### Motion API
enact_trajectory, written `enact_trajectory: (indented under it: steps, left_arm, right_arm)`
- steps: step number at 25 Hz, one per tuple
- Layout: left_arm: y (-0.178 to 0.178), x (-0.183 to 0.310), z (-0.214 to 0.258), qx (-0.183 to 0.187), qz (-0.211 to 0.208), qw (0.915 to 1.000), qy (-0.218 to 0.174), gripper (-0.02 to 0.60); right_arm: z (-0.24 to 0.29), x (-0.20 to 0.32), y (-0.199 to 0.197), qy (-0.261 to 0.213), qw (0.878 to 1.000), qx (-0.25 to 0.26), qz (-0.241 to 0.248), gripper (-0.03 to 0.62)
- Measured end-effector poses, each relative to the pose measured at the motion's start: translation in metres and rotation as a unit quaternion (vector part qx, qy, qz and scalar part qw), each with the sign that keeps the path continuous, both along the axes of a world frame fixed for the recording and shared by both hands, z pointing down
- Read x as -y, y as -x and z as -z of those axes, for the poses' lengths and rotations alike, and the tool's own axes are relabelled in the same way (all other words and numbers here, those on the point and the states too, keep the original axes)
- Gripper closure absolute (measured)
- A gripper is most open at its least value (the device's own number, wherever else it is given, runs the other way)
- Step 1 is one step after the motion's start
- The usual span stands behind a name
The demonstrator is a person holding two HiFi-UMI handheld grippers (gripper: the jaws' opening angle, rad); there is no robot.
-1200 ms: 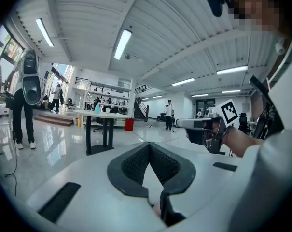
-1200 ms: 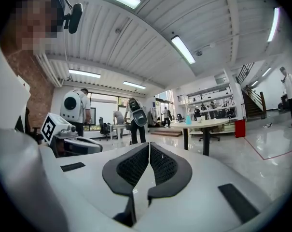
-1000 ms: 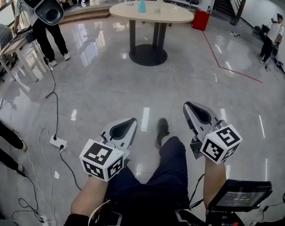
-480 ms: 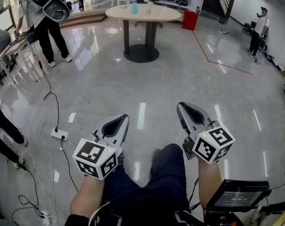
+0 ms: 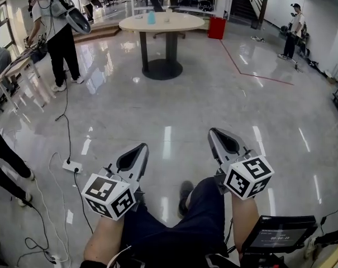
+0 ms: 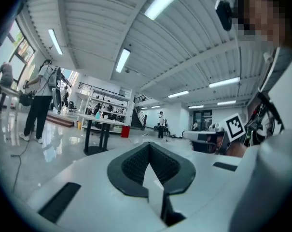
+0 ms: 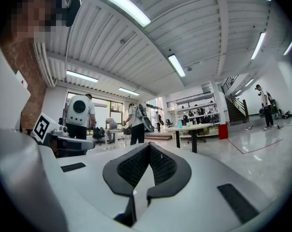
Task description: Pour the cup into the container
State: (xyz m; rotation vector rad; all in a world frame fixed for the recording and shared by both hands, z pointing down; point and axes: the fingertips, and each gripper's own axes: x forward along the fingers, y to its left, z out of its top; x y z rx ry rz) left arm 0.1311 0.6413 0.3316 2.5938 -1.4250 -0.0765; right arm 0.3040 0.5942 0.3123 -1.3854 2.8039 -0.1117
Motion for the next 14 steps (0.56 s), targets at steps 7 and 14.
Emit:
enact_trajectory:
  steps: [7, 14]
  left_arm:
    - [-0.002, -0.003, -0.004, 0.006, -0.006, 1.0, 0.004, 0.583]
    - [0.005, 0.004, -0.006, 0.0, 0.026, 0.9997, -0.002, 0.583]
  right_arm:
    - [0.006, -0.009, -0.002, -0.014, 1.0, -0.014, -0.001, 0.589]
    - [0.002, -0.006, -0.005, -0.007, 1.0, -0.009, -0.007, 0.589]
